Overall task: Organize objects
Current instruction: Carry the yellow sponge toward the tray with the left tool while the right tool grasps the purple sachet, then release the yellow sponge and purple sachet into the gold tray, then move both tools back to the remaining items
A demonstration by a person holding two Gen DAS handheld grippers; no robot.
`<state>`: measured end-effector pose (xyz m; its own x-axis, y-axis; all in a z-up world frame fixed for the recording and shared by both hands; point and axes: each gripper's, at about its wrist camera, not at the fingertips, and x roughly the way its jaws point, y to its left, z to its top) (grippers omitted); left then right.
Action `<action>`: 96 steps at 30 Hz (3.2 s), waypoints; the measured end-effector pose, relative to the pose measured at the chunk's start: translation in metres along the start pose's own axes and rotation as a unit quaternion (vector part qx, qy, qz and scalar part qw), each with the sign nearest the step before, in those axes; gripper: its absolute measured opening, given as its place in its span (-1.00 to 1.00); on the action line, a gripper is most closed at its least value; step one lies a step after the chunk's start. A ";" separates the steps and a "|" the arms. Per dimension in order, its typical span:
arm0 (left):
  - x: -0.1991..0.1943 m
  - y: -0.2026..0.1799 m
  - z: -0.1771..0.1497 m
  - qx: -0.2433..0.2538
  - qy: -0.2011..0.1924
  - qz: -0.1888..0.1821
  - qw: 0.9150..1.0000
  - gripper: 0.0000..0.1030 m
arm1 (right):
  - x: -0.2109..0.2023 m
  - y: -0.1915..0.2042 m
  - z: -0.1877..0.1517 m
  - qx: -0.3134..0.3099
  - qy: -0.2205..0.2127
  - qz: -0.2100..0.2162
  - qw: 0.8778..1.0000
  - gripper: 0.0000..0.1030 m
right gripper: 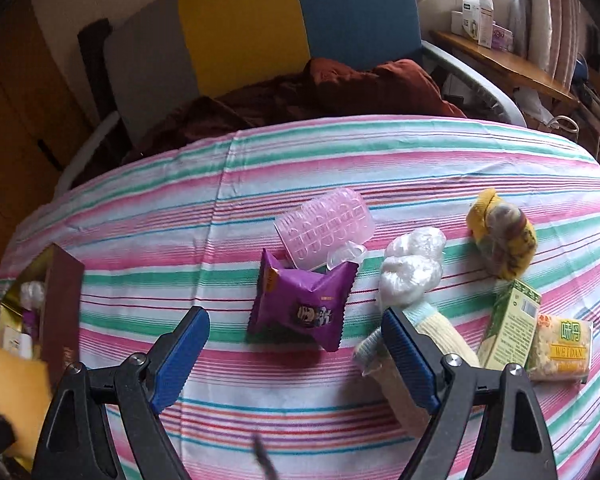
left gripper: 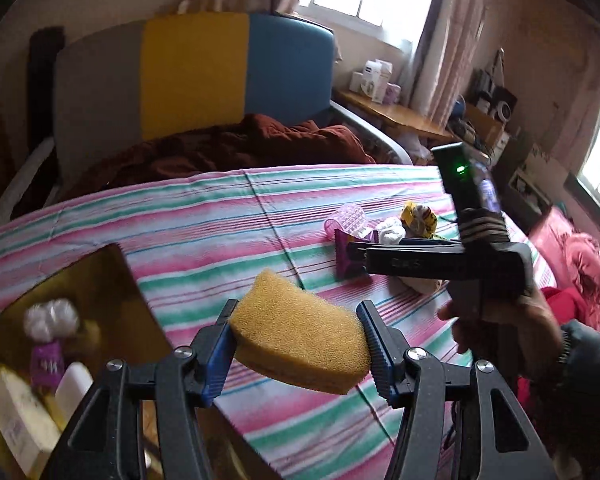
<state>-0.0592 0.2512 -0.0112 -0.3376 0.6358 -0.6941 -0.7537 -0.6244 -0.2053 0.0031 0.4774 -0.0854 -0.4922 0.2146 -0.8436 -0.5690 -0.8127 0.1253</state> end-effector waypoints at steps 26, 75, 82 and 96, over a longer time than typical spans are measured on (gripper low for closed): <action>-0.025 0.022 -0.025 -0.041 -0.010 0.019 0.999 0.15 | 0.037 -0.001 0.010 -0.022 0.024 -0.016 0.999 0.00; -0.149 0.143 -0.115 -0.181 -0.097 0.140 0.969 0.99 | -0.091 0.244 -0.033 -0.185 -0.057 0.211 0.958 0.79; -0.149 0.144 -0.119 -0.183 -0.091 0.203 0.958 0.99 | -0.094 0.238 -0.058 -0.210 -0.066 0.176 0.960 0.94; -0.150 0.125 -0.119 -0.138 -0.086 0.266 0.950 0.99 | -0.143 0.231 -0.097 -0.260 -0.174 0.127 0.941 0.94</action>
<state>-0.0358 0.0236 -0.0153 -0.7346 0.2458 -0.6325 -0.2813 -0.9585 -0.0458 0.0057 0.2067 0.0137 -0.8061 0.0673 -0.5880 -0.0481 -0.9977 -0.0483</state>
